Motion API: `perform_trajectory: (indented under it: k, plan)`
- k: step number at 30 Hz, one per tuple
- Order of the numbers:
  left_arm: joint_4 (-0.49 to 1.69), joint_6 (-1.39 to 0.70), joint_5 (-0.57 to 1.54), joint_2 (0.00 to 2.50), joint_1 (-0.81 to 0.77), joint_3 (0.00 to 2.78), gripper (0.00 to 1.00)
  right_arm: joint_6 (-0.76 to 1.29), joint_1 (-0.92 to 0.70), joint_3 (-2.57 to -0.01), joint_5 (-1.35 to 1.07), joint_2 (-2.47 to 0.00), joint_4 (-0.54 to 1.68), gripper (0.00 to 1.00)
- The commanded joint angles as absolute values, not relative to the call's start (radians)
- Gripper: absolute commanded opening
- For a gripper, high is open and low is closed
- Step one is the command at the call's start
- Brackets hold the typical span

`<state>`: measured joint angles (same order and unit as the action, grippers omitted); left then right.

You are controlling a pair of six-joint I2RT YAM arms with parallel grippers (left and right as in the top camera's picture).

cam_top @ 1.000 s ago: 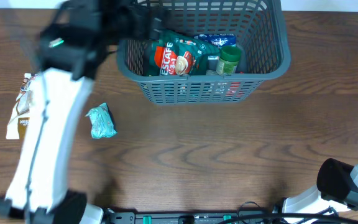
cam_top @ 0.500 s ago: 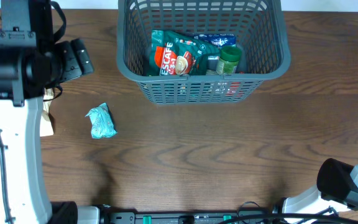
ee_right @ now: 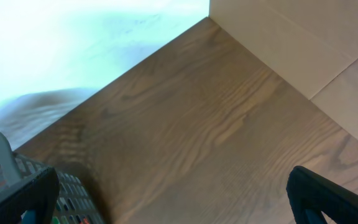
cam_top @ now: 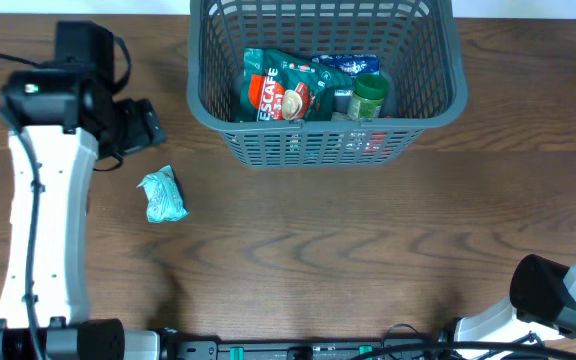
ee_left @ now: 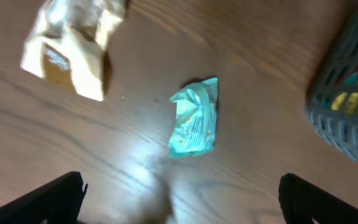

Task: Pack container
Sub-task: 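Open the left gripper and withdraw toward the mint-green wipes pack, then lower the left gripper and grasp the mint-green wipes pack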

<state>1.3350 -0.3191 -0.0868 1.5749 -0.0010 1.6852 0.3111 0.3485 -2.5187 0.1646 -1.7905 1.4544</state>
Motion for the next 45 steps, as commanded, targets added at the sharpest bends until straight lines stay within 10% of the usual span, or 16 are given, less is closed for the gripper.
perform_trajectory:
  k: [1,45]
  plan:
    - [1.272,-0.333,-0.047,1.577,0.002,1.553,0.99,0.321,0.352,-2.524,0.165,-1.78,1.456,0.99]
    - [0.517,-0.305,0.068,1.753,0.002,0.88,0.99,0.321,0.352,-2.524,0.165,-1.78,1.456,0.99]
